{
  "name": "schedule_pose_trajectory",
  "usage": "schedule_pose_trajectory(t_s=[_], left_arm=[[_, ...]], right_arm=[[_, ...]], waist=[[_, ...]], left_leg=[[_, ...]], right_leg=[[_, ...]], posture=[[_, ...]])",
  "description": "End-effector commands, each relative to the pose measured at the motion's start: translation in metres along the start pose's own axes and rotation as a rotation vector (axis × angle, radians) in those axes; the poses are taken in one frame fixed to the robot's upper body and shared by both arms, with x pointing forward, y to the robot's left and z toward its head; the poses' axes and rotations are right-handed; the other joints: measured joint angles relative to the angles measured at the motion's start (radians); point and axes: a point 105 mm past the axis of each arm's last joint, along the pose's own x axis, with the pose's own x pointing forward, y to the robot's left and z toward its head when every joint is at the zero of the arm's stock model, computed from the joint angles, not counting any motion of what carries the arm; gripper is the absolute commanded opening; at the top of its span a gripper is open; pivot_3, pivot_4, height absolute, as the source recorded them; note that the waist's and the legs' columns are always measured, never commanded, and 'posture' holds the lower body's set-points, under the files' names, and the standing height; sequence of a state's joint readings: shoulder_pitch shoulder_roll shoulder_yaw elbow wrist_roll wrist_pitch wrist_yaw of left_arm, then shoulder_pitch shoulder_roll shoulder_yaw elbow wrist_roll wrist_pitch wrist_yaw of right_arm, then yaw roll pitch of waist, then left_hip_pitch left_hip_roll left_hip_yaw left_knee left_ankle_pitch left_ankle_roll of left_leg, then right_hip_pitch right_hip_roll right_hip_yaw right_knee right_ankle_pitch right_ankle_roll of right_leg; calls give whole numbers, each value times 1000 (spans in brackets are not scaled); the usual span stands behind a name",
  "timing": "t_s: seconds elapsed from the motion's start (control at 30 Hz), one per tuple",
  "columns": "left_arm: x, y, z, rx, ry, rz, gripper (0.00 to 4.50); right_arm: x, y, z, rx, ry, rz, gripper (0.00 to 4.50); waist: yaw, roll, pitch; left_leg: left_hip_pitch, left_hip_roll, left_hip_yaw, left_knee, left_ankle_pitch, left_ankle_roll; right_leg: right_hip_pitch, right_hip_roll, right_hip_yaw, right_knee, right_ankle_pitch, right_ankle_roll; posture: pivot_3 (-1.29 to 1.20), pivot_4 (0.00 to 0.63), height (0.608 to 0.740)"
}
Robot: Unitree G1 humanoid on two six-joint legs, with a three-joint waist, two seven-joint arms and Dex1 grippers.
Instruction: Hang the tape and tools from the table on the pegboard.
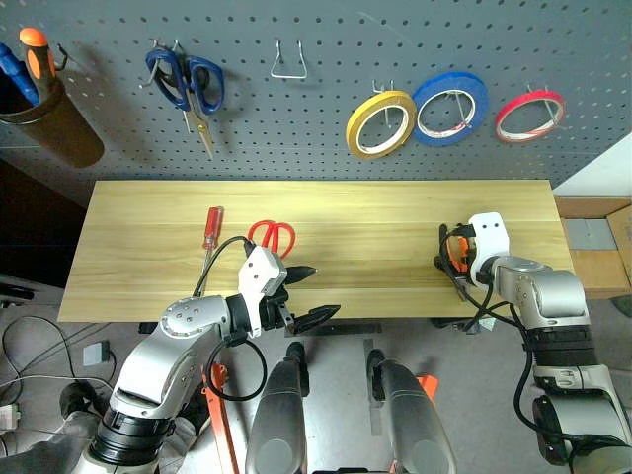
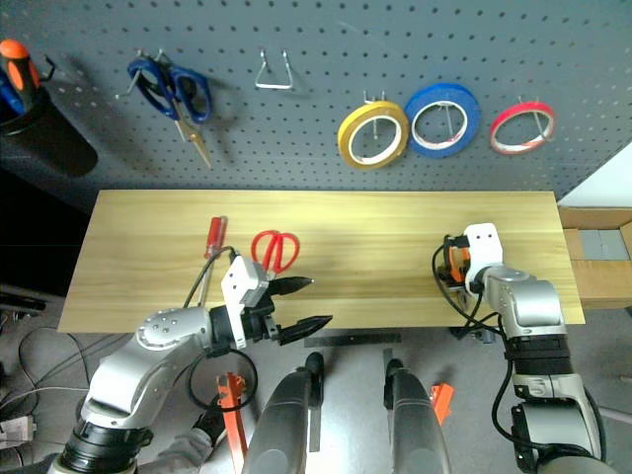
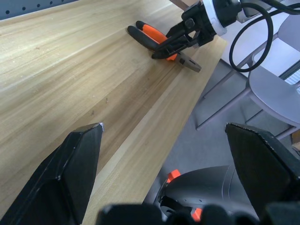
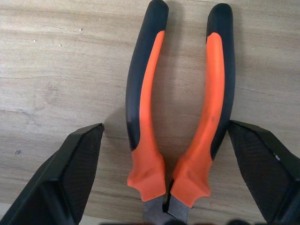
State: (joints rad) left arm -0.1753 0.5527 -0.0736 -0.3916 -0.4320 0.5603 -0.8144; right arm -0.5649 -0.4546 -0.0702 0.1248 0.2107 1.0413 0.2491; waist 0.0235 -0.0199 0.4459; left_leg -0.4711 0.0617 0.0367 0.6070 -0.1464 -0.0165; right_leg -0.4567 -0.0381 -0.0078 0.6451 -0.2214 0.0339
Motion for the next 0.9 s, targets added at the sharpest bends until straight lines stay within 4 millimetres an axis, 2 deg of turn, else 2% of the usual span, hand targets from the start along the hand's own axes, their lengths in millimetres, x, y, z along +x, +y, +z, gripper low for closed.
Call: schedule_pose_trajectory(t_s=[0.03, 0.27, 0.4, 0.53, 0.57, 0.77, 0.9], left_arm=[[0, -8, 6, 17, -28, -17, 4463], [-1, -7, 7, 19, -28, -10, 4463], [0, -7, 7, 20, -28, -9, 4463], [0, -7, 7, 21, -28, -7, 4463], [0, -7, 7, 21, -28, -7, 4463], [0, -4, 6, 23, -28, -1, 4463], [-1, 2, 5, 30, -38, 22, 4463]], right_arm=[[-1, -8, -19, 13, 96, -18, 4390], [-2, -12, -25, 19, 153, -20, 4390], [-2, -13, -23, 9, 154, -31, 3501], [-1, -11, -24, 4, 157, -28, 2119], [-1, -11, -23, 3, 157, -28, 1984], [-1, -8, -21, -4, 143, -16, 1983], [-4, 3, -9, -35, 72, 56, 1983]], waist=[[1, 0, 0], [1, 0, 0], [1, -1, 0], [0, -1, 1], [0, -1, 1], [0, -2, 1], [0, -2, 1]], left_leg=[[0, 0, 0, 0, 0, 0], [0, 0, 0, 0, -1, -1], [0, 0, 0, -1, -1, -1], [0, 0, 0, -1, -1, -2], [0, 0, 0, -1, -1, -2], [0, 1, -1, -2, -1, -2], [0, 1, -1, -2, -2, -2]], right_leg=[[0, 0, 0, 0, 0, -1], [0, 0, 0, -1, -1, -1], [0, -1, 0, -1, -2, -2], [0, -1, 0, -2, -3, -3], [0, -1, 0, -2, -3, -3], [0, -1, 0, -2, -4, -4], [0, -1, -1, -2, -4, -4]], posture=[[119, 533, 740], [122, 530, 740], [122, 529, 740], [122, 529, 740], [121, 530, 740], [123, 520, 740], [121, 495, 740]])
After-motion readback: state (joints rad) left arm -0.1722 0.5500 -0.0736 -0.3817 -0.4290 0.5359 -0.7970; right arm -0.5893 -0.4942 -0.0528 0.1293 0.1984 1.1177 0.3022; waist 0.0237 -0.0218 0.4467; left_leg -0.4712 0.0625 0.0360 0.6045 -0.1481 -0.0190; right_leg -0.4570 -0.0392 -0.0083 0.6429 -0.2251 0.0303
